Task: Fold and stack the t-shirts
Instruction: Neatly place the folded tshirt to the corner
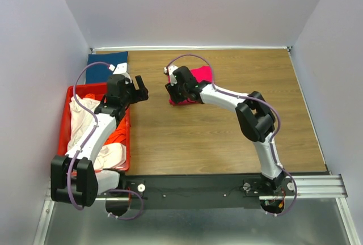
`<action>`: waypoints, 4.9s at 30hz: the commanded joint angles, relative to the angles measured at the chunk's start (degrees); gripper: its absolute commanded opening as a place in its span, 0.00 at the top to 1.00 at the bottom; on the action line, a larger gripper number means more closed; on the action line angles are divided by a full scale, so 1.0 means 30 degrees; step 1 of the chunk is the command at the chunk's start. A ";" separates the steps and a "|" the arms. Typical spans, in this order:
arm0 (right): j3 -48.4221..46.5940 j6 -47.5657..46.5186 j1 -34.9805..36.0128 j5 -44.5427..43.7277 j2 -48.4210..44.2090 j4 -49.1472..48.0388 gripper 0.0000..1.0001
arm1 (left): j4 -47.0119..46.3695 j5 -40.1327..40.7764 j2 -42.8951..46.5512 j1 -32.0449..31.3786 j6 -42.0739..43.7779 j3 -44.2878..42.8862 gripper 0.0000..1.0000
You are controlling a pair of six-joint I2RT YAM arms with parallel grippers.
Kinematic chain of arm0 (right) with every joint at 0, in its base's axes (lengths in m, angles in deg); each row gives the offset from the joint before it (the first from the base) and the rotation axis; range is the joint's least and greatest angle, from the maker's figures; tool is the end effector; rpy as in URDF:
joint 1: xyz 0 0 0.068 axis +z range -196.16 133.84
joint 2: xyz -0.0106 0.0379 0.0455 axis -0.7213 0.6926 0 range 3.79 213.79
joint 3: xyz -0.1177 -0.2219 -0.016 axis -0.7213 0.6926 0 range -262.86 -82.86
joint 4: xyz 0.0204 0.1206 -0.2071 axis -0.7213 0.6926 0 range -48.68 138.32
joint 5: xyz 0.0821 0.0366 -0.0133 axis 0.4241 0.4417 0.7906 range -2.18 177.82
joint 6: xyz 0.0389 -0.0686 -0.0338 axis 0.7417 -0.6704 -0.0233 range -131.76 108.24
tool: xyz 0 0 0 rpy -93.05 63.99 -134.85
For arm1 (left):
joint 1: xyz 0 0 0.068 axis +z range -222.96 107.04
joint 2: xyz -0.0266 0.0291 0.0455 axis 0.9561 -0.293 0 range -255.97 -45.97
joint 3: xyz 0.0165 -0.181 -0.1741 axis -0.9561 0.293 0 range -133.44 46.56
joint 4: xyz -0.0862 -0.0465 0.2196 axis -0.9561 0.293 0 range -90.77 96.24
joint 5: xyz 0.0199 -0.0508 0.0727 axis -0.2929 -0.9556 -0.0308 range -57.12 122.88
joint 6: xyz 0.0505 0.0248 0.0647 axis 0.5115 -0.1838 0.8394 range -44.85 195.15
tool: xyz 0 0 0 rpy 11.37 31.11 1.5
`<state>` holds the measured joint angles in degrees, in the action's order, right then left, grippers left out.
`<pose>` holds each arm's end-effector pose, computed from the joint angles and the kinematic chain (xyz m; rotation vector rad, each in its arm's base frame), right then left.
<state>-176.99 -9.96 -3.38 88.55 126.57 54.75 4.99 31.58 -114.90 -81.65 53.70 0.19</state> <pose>0.3561 0.3309 0.1627 -0.8257 2.1903 0.4084 0.2894 -0.0459 0.2385 -0.2176 2.0718 -0.3463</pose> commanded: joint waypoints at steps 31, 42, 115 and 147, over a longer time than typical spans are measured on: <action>0.2078 -0.0749 0.1266 0.0137 -0.0174 -0.0842 0.99 | -0.1011 -0.5805 -0.7109 -0.0004 -0.4039 -0.4021 0.07; 0.3835 0.1039 0.0534 0.0781 -0.1785 -0.2776 0.99 | -0.3413 -0.7038 -1.0274 -0.0238 -0.7262 -0.4641 0.06; 1.3795 0.5608 -0.1840 -0.5222 -1.5348 0.2755 0.00 | 0.6605 0.8460 -1.7161 0.0082 0.8020 -2.1131 1.00; 1.0106 0.5698 -0.1869 -0.6337 -1.4443 0.7241 0.00 | 0.8393 0.4917 -2.0090 0.5327 1.1987 -2.7611 1.00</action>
<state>-144.84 6.28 -8.80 71.35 82.24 74.13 32.71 48.21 -176.29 -66.30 88.84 -82.73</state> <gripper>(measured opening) 0.997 0.021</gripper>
